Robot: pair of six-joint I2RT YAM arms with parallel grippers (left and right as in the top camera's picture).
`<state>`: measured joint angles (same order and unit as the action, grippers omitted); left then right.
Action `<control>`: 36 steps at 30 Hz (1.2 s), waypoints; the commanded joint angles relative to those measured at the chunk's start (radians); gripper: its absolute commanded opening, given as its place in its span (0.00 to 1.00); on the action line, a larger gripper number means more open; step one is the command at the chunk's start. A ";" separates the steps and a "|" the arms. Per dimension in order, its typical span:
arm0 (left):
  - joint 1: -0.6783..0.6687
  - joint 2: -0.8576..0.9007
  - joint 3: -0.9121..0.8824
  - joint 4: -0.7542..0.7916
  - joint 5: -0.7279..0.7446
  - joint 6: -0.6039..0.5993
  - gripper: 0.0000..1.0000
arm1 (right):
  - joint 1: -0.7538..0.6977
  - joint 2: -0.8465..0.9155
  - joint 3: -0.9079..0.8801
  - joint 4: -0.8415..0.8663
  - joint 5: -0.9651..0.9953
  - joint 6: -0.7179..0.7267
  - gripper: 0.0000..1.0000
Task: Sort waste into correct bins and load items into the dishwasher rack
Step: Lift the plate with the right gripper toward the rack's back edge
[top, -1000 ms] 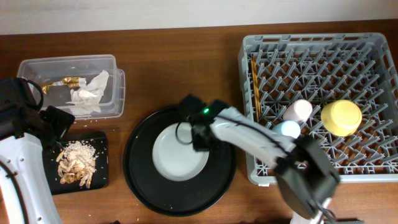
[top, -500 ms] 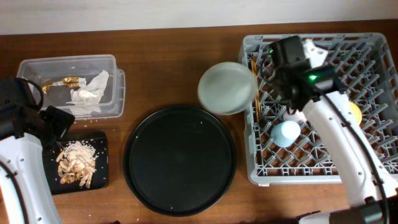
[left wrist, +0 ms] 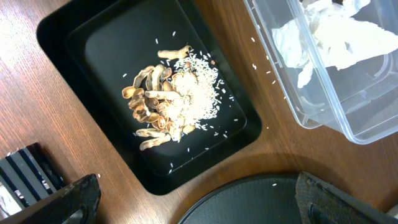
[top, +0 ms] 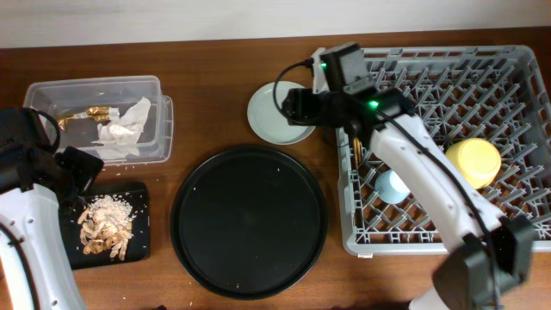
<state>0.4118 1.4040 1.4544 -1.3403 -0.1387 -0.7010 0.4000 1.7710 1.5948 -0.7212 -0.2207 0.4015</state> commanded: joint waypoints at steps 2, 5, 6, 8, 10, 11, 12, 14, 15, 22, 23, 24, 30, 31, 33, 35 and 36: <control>0.003 0.004 -0.005 0.002 -0.012 -0.002 0.99 | -0.008 0.263 0.365 -0.291 0.039 0.011 0.70; 0.003 0.004 -0.005 0.002 -0.012 -0.002 0.99 | -0.006 0.403 0.513 -0.443 0.245 0.088 0.72; 0.003 0.004 -0.005 0.002 -0.012 -0.002 0.99 | -0.006 0.446 0.513 -0.447 0.259 0.132 0.73; 0.003 0.004 -0.005 0.002 -0.012 -0.002 0.99 | -0.005 0.497 0.513 -0.444 0.259 0.207 0.73; 0.003 0.004 -0.005 0.002 -0.012 -0.002 0.99 | 0.000 0.551 0.513 -0.434 0.258 0.315 0.71; 0.003 0.004 -0.005 0.002 -0.012 -0.002 0.99 | 0.005 0.563 0.513 -0.431 0.259 0.352 0.69; 0.003 0.004 -0.005 0.002 -0.012 -0.002 1.00 | 0.013 0.574 0.513 -0.426 0.259 0.382 0.68; 0.003 0.004 -0.005 0.002 -0.012 -0.002 0.99 | 0.028 0.585 0.513 -0.422 0.261 0.411 0.68; 0.003 0.004 -0.005 0.002 -0.012 -0.002 0.99 | 0.047 0.594 0.505 -0.406 0.277 0.438 0.68; 0.003 0.004 -0.005 0.002 -0.012 -0.002 0.99 | 0.076 0.615 0.472 -0.409 0.357 0.551 0.64; 0.003 0.004 -0.005 0.002 -0.012 -0.002 0.99 | 0.074 0.615 0.472 -0.416 0.363 0.559 0.64; 0.003 0.004 -0.005 0.002 -0.012 -0.002 0.99 | 0.069 0.618 0.471 -0.426 0.364 0.562 0.64; 0.003 0.004 -0.005 0.002 -0.012 -0.002 0.99 | 0.069 0.660 0.470 -0.423 0.364 0.603 0.63; 0.003 0.004 -0.005 0.002 -0.012 -0.002 0.99 | 0.069 0.661 0.470 -0.423 0.364 0.602 0.63; 0.003 0.004 -0.005 0.002 -0.012 -0.002 1.00 | 0.069 0.661 0.470 -0.420 0.365 0.602 0.58; 0.003 0.004 -0.005 0.002 -0.012 -0.002 1.00 | 0.071 0.661 0.470 -0.416 0.373 0.602 0.54; 0.003 0.004 -0.005 0.002 -0.012 -0.002 0.99 | 0.071 0.661 0.470 -0.412 0.377 0.602 0.53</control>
<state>0.4118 1.4055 1.4532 -1.3396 -0.1390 -0.7006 0.4736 2.4248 2.0735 -1.1393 0.1184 0.9932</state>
